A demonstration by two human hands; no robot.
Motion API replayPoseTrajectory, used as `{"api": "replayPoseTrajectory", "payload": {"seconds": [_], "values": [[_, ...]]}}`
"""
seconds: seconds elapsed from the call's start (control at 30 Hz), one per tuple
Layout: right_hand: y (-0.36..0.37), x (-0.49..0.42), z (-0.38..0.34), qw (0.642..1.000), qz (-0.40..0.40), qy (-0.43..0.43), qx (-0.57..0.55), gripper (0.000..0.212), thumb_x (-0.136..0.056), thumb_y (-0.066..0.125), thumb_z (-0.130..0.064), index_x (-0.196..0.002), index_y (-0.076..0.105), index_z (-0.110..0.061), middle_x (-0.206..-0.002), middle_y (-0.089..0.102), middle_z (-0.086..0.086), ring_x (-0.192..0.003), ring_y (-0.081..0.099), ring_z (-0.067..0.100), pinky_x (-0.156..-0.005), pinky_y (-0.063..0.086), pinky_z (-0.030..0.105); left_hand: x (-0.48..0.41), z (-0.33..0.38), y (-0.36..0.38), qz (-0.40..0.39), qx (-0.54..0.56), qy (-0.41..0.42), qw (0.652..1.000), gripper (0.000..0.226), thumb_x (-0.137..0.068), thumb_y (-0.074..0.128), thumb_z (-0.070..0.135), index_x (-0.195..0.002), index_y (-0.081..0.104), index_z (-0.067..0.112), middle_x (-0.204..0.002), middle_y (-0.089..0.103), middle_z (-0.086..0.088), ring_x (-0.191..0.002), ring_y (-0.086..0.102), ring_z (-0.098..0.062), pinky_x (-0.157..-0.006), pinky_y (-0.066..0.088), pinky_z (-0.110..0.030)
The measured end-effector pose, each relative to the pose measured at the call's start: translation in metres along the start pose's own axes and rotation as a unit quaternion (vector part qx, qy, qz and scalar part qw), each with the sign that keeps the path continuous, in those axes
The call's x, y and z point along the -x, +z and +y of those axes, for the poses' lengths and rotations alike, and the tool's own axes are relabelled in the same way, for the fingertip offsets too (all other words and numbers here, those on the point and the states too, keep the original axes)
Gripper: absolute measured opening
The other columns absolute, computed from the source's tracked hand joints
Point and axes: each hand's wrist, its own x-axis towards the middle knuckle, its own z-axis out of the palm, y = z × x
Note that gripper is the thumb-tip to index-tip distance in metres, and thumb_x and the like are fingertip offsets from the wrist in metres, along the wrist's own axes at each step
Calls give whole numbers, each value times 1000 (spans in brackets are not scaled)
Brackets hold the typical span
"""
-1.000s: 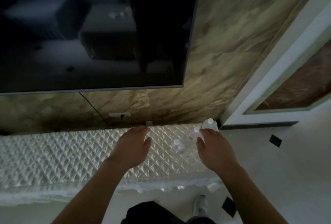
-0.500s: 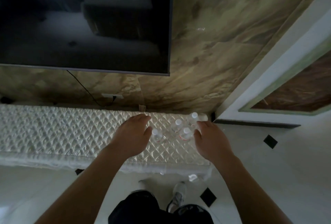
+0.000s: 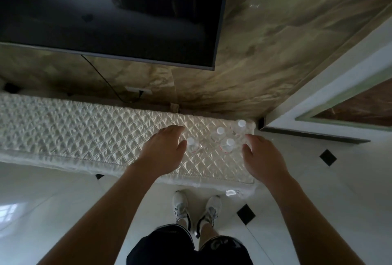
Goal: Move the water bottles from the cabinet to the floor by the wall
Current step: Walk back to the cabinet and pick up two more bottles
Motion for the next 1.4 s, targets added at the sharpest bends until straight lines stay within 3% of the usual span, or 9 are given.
{"api": "replayPoseTrajectory", "payload": {"seconds": [0.2,0.63,0.87,1.03,1.17,1.4], "values": [[18,-19,8,1000,-14,20,-6,46,-99,38,-33,-141,43,-16,-137,55,8,-123,52,25,-100,43,39,-20,-10,20,-16,-6,-6,1000,48,-101,42,35,-146,38,21,-148,46,0,-133,44,-18,-104,37,-35],[88,-73,47,996,-65,52,-34,50,-100,38,-35,-146,35,-17,-146,46,6,-134,43,22,-108,35,36,-96,-65,88,-71,25,-34,997,53,-98,46,40,-147,34,23,-149,44,-2,-129,48,-23,-103,43,-44],[142,-104,69,993,-83,56,-63,59,-97,45,-41,-148,29,-17,-151,39,6,-138,37,22,-109,33,36,-130,-102,137,-126,60,-12,990,72,-88,63,45,-149,28,30,-154,36,4,-134,43,-16,-105,39,-33],[175,-118,86,993,-80,51,-76,70,-93,51,-45,-151,23,-18,-154,34,3,-140,33,20,-109,31,36,-155,-119,166,-165,82,7,983,91,-75,79,43,-149,26,38,-155,32,12,-114,47,-6,-91,36,-24],[201,-125,101,991,-68,58,-104,78,-88,57,-51,-150,20,-22,-154,33,0,-139,35,18,-108,33,35,-173,-134,190,-190,100,27,976,102,-66,87,42,-147,25,44,-153,31,17,-130,40,-6,-96,36,-24],[237,-132,118,978,-38,105,-177,92,-77,69,-54,-149,19,-30,-153,33,-7,-137,37,15,-104,36,37,-190,-154,225,-210,100,62,971,106,-61,91,34,-141,25,55,-134,37,29,-115,47,0,-87,41,-20]]}}
